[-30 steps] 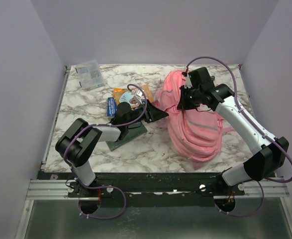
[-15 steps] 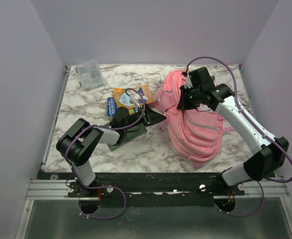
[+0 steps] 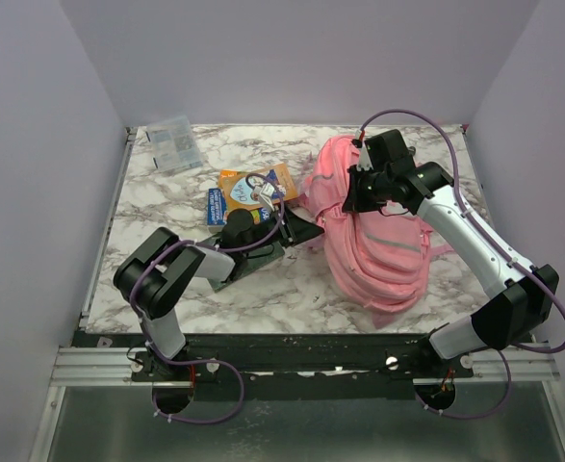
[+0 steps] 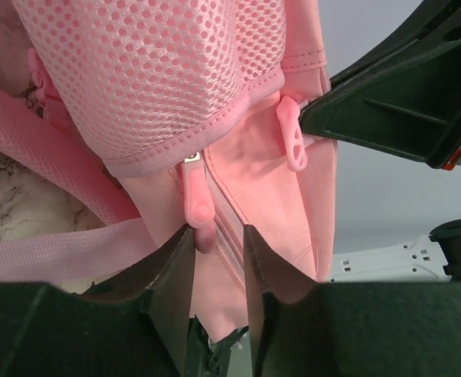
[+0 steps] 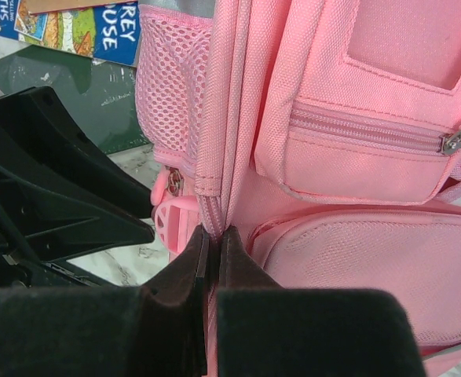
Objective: Pack the student bag
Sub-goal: Unzip the student bag at the center of the board.
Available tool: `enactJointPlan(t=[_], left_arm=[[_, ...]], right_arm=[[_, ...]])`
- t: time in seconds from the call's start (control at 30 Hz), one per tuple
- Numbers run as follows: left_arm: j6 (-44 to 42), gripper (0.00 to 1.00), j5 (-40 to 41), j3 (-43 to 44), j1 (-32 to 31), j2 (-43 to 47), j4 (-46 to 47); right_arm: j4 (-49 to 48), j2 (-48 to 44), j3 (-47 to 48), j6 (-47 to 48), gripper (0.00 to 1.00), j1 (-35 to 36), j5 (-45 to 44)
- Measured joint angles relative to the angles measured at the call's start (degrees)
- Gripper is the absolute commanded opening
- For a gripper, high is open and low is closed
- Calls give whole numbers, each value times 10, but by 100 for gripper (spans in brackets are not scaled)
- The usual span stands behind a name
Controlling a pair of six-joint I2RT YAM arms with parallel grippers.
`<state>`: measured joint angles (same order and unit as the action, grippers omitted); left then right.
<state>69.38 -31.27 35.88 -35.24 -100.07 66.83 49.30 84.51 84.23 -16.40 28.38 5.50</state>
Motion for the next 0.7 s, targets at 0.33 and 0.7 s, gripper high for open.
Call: enactJointPlan(t=[0.33, 0.7], left_arm=[[2, 23, 9, 7, -9, -14, -7], [6, 0, 10, 30, -9, -14, -54]], right_arm=[[-1, 1, 0, 0, 0, 0, 3], [-23, 1, -14, -11, 1, 0, 3]])
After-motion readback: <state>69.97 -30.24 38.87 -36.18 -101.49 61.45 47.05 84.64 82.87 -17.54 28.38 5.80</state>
